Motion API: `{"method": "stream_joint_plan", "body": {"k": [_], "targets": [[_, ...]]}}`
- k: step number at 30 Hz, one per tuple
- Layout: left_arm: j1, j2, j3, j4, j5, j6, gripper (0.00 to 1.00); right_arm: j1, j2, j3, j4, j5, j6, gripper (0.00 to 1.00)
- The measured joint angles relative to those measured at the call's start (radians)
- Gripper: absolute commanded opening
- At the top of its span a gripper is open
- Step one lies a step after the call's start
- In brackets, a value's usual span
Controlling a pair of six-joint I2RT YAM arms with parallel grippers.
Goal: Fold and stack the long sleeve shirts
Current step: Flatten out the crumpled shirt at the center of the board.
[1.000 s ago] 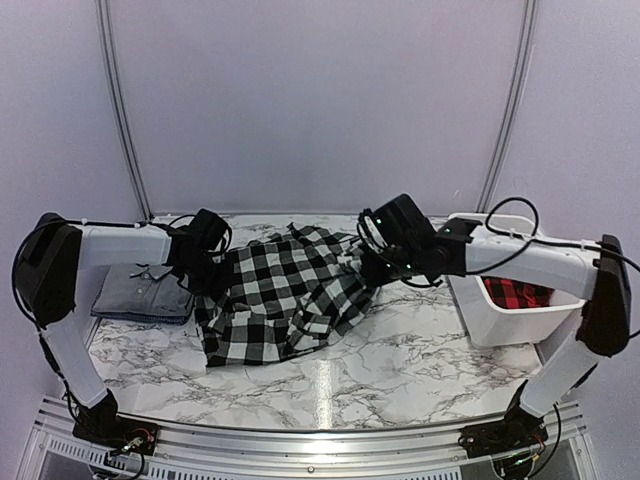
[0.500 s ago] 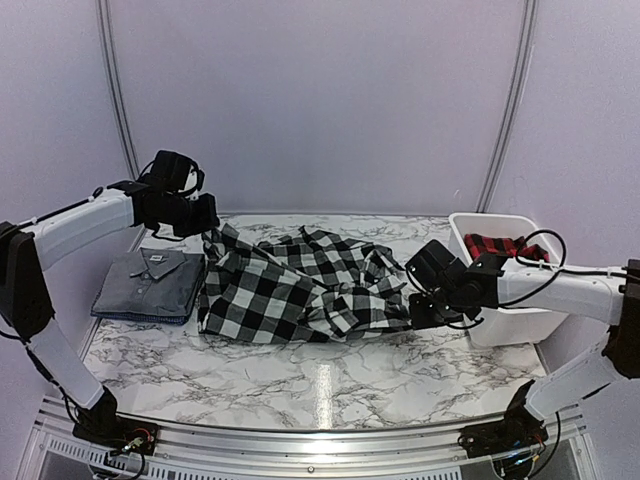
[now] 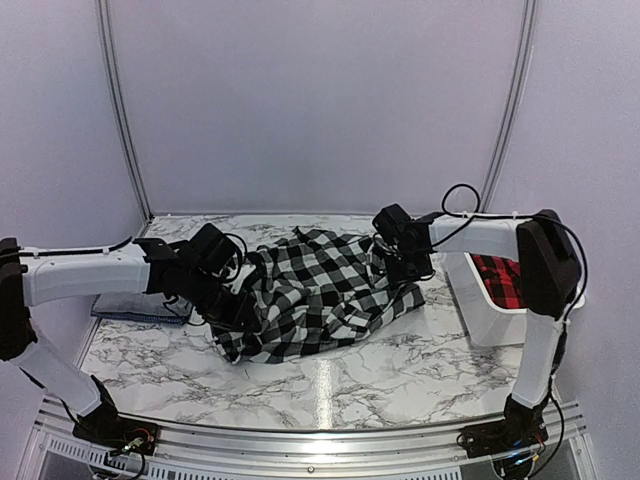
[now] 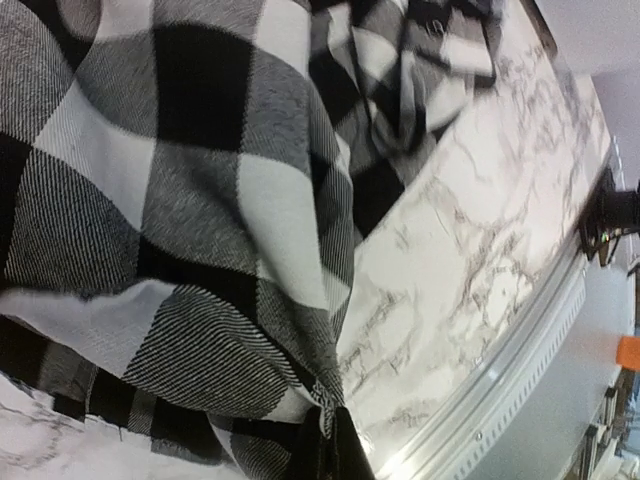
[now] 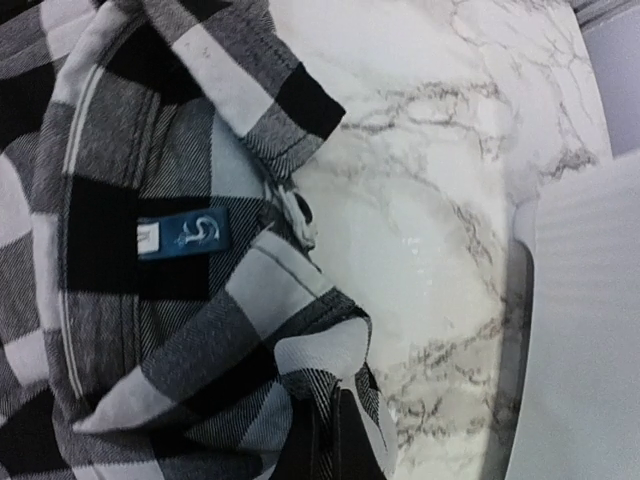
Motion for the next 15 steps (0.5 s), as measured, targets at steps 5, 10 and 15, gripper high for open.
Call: {"method": "stream_joint_plan", "body": {"k": [5,10,15], "targets": [[-0.102,-0.061,-0.054,-0.032,0.099,0.002,0.00,-0.097,0.201,0.251,0.009,-0.010,-0.092,0.00],[-0.219,-0.149,-0.037,-0.029,0.174,0.001,0.04,-0.154,0.354,0.523,0.005,-0.034,-0.166,0.00],[-0.256,-0.185,-0.021,-0.031,0.176,0.006,0.34,-0.162,0.411,0.663,-0.010,-0.043,-0.212,0.22]]}}
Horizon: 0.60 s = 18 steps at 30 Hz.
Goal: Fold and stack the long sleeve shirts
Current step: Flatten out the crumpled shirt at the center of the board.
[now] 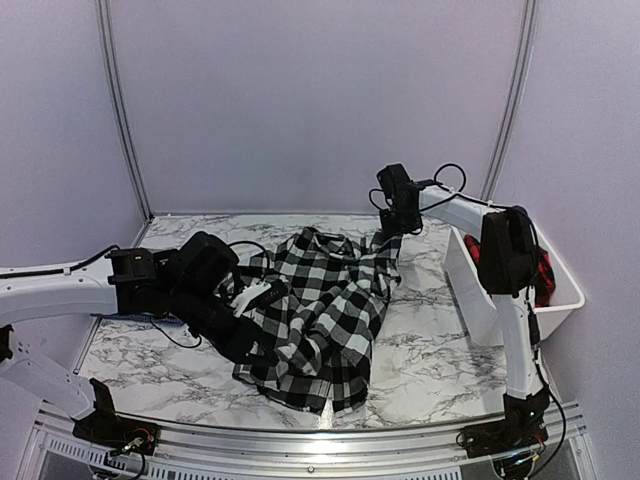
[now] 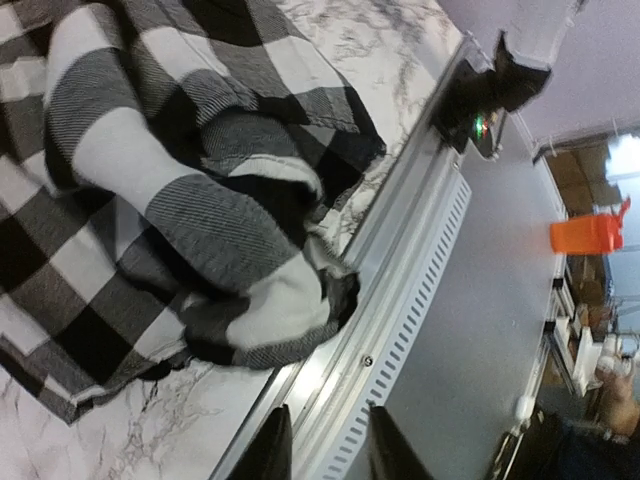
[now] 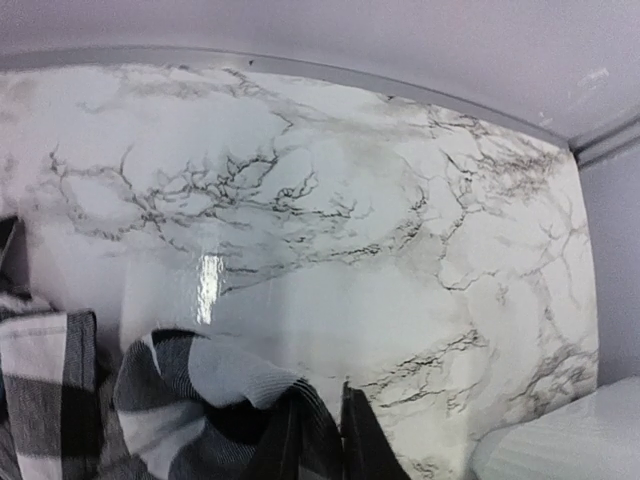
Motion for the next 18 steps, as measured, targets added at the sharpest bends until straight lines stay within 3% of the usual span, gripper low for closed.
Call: {"method": "stream_joint_plan", "body": {"k": [3,6,9,12,15,18], "targets": [[0.001,0.024,0.001,-0.007,-0.036,-0.016,0.50,0.000,-0.017,-0.012,0.001,-0.010,-0.011,0.42],[0.011,0.062,0.013,-0.021,-0.080,-0.023,0.54,0.006,-0.085,-0.119,0.010,-0.032,-0.012,0.54],[0.057,0.087,0.035,-0.031,-0.141,-0.039,0.50,0.027,-0.178,-0.235,0.012,-0.047,-0.014,0.57],[0.177,0.114,0.063,-0.035,-0.226,-0.070,0.39,0.093,-0.254,-0.305,0.026,-0.061,-0.014,0.58],[0.285,0.173,0.076,-0.032,-0.316,-0.087,0.38,0.204,-0.297,-0.339,0.043,-0.091,-0.004,0.59],[0.321,0.240,0.074,-0.035,-0.371,-0.087,0.41,0.309,-0.311,-0.380,0.063,-0.119,0.011,0.59]]}}
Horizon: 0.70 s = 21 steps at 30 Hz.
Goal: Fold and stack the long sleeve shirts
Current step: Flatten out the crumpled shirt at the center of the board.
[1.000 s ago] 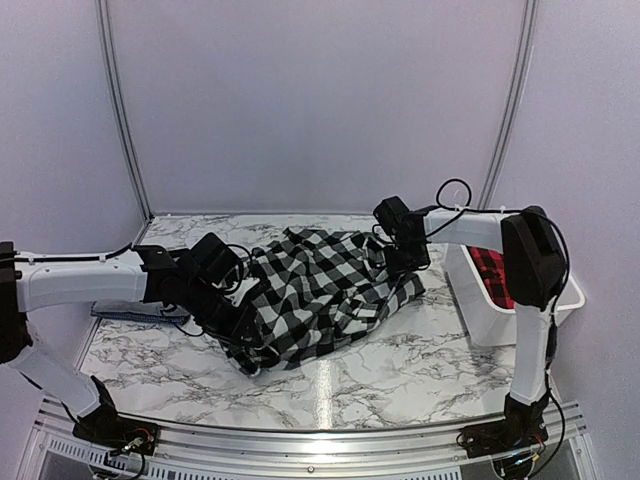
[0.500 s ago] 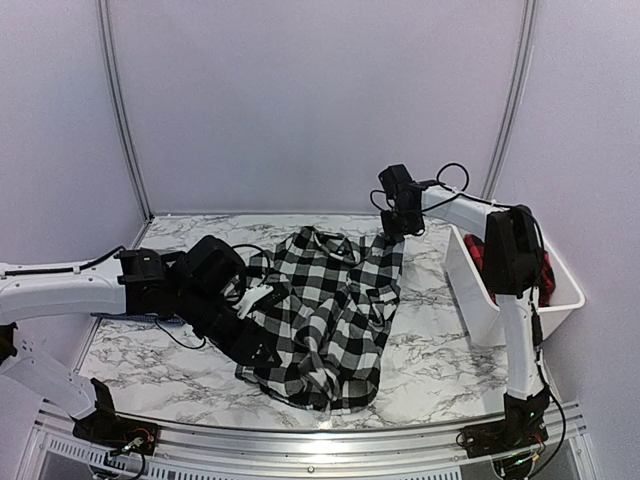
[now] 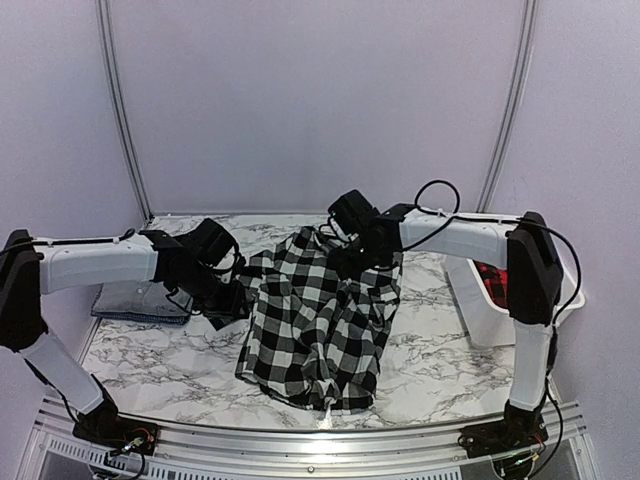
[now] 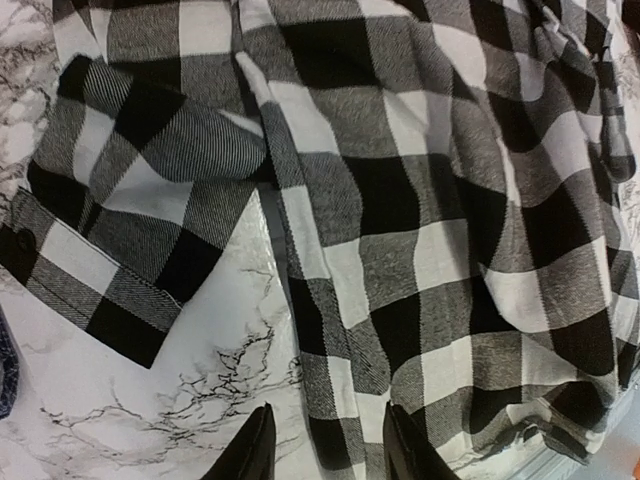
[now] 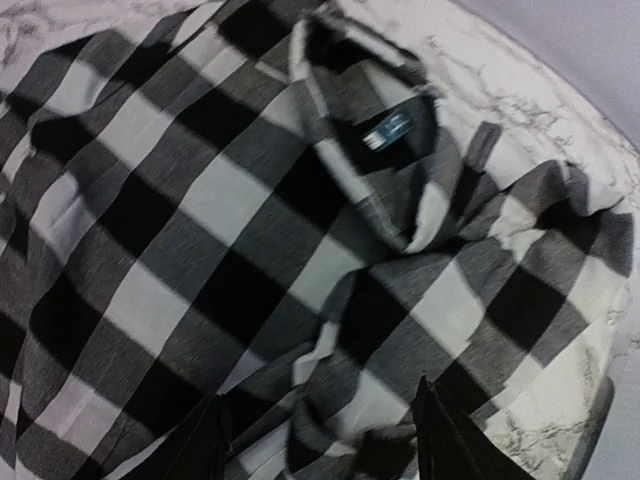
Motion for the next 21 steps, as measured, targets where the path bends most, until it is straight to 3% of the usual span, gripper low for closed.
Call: {"method": "stream_joint_plan", "body": {"k": [6,11,21], "targets": [[-0.013,0.005,-0.104,0.009,0.072,0.026,0.48,0.160,-0.072,-0.213,0.016,-0.042,0.055,0.54],[-0.063,-0.064,-0.176,-0.003,0.138,0.046,0.42,0.167,-0.156,-0.370,0.029,-0.059,0.119,0.52],[-0.183,0.017,-0.145,0.003,0.102,0.021,0.37,0.155,-0.173,-0.396,0.060,-0.008,0.170,0.53]]}}
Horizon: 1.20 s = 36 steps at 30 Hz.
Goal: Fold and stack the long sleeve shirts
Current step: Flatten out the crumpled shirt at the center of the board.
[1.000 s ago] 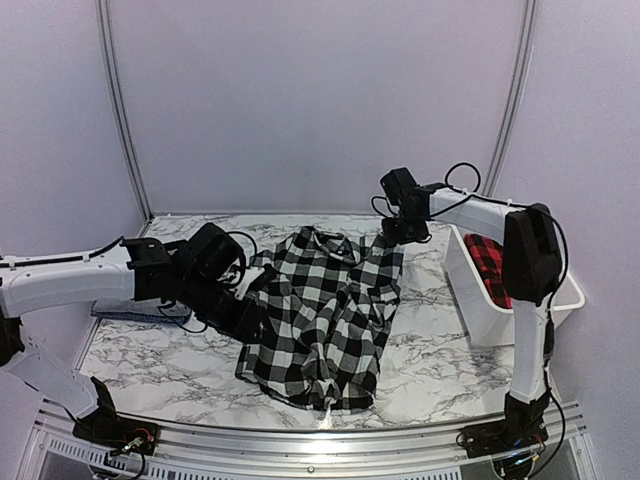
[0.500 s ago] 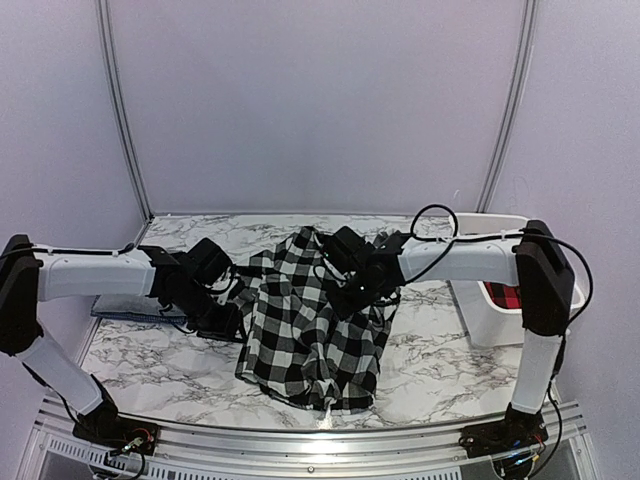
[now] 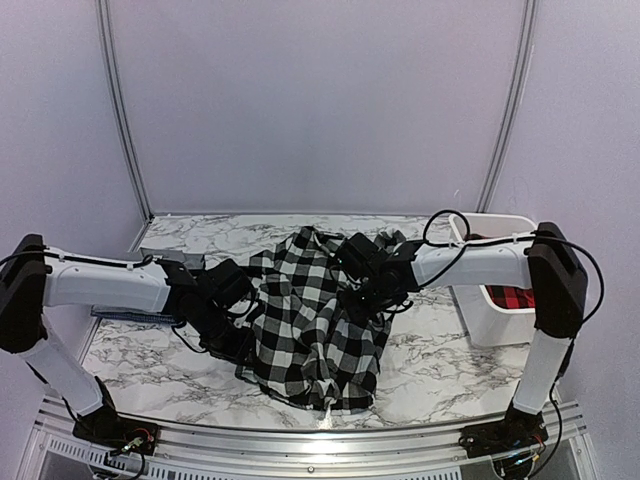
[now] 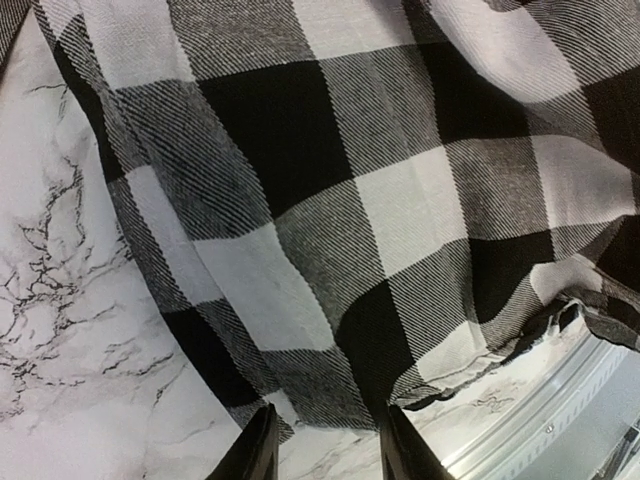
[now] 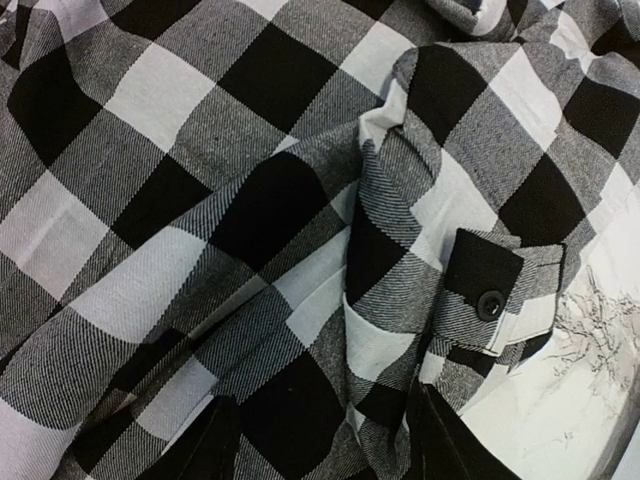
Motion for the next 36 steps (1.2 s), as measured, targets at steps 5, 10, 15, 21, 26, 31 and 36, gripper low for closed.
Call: {"method": "stream_joint_plan", "body": {"k": [5,10,15,21,26,31,36], "targets": [[-0.019,0.028,0.023,-0.003,-0.049,-0.015,0.34,-0.024,0.000,-0.008,0.019,0.007,0.002,0.53],[-0.038,0.057,0.050,-0.004,-0.074,-0.023,0.20,-0.043,0.000,-0.022,0.036,0.007,0.001,0.53],[-0.051,0.085,0.055,-0.005,-0.084,-0.031,0.00,-0.051,0.000,-0.049,0.053,0.006,0.002,0.54],[-0.053,0.061,0.055,-0.034,-0.142,-0.067,0.00,-0.078,0.000,-0.087,0.079,0.004,0.002,0.55],[-0.055,-0.101,0.002,-0.068,-0.195,-0.140,0.00,-0.112,0.000,-0.124,0.106,0.000,0.002,0.55],[-0.053,-0.294,-0.143,-0.117,-0.238,-0.236,0.00,-0.143,0.000,-0.148,0.119,-0.004,0.001,0.56],[-0.042,-0.338,-0.238,-0.145,-0.249,-0.300,0.00,-0.148,0.000,-0.150,0.126,-0.009,0.000,0.56]]}}
